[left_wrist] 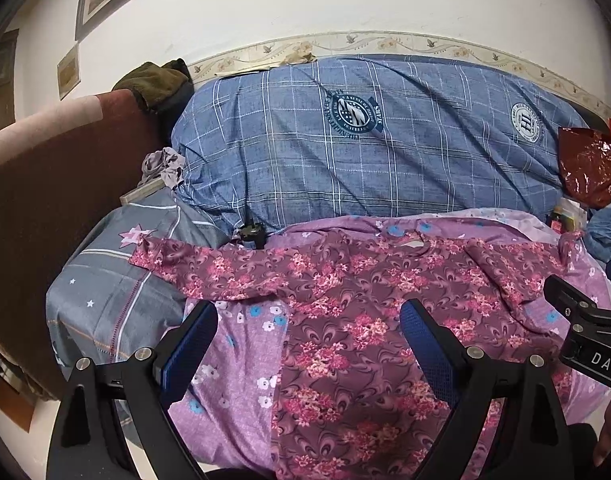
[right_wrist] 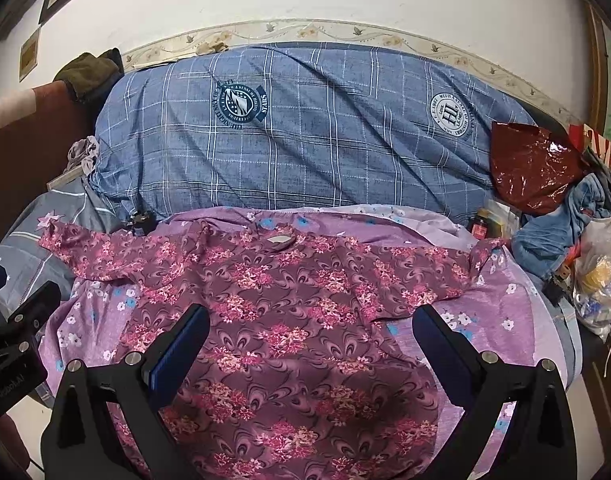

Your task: Fold small clothes

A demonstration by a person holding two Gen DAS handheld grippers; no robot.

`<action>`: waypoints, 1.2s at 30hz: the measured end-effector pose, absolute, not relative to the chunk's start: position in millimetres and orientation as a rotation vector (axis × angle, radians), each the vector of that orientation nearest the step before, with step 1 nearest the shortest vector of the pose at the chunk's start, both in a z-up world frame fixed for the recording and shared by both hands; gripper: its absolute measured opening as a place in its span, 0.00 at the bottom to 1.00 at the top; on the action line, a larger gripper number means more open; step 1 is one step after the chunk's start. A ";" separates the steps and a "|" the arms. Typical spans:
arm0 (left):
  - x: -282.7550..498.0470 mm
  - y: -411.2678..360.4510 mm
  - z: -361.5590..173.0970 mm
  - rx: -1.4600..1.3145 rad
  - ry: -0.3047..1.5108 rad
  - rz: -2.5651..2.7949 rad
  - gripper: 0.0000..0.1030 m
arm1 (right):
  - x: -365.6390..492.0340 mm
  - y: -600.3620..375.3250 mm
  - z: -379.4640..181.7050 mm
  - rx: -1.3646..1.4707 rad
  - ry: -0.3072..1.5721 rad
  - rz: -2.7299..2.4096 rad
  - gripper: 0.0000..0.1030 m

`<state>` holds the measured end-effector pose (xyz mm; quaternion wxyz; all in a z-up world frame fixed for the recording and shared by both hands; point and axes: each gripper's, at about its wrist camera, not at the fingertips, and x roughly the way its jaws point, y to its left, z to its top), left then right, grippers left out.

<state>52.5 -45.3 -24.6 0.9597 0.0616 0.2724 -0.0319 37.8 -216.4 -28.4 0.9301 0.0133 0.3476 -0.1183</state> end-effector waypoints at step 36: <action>109.0 -65.0 -32.4 0.143 0.589 -0.068 0.90 | 68.0 -236.9 -51.5 0.042 0.747 -0.277 0.98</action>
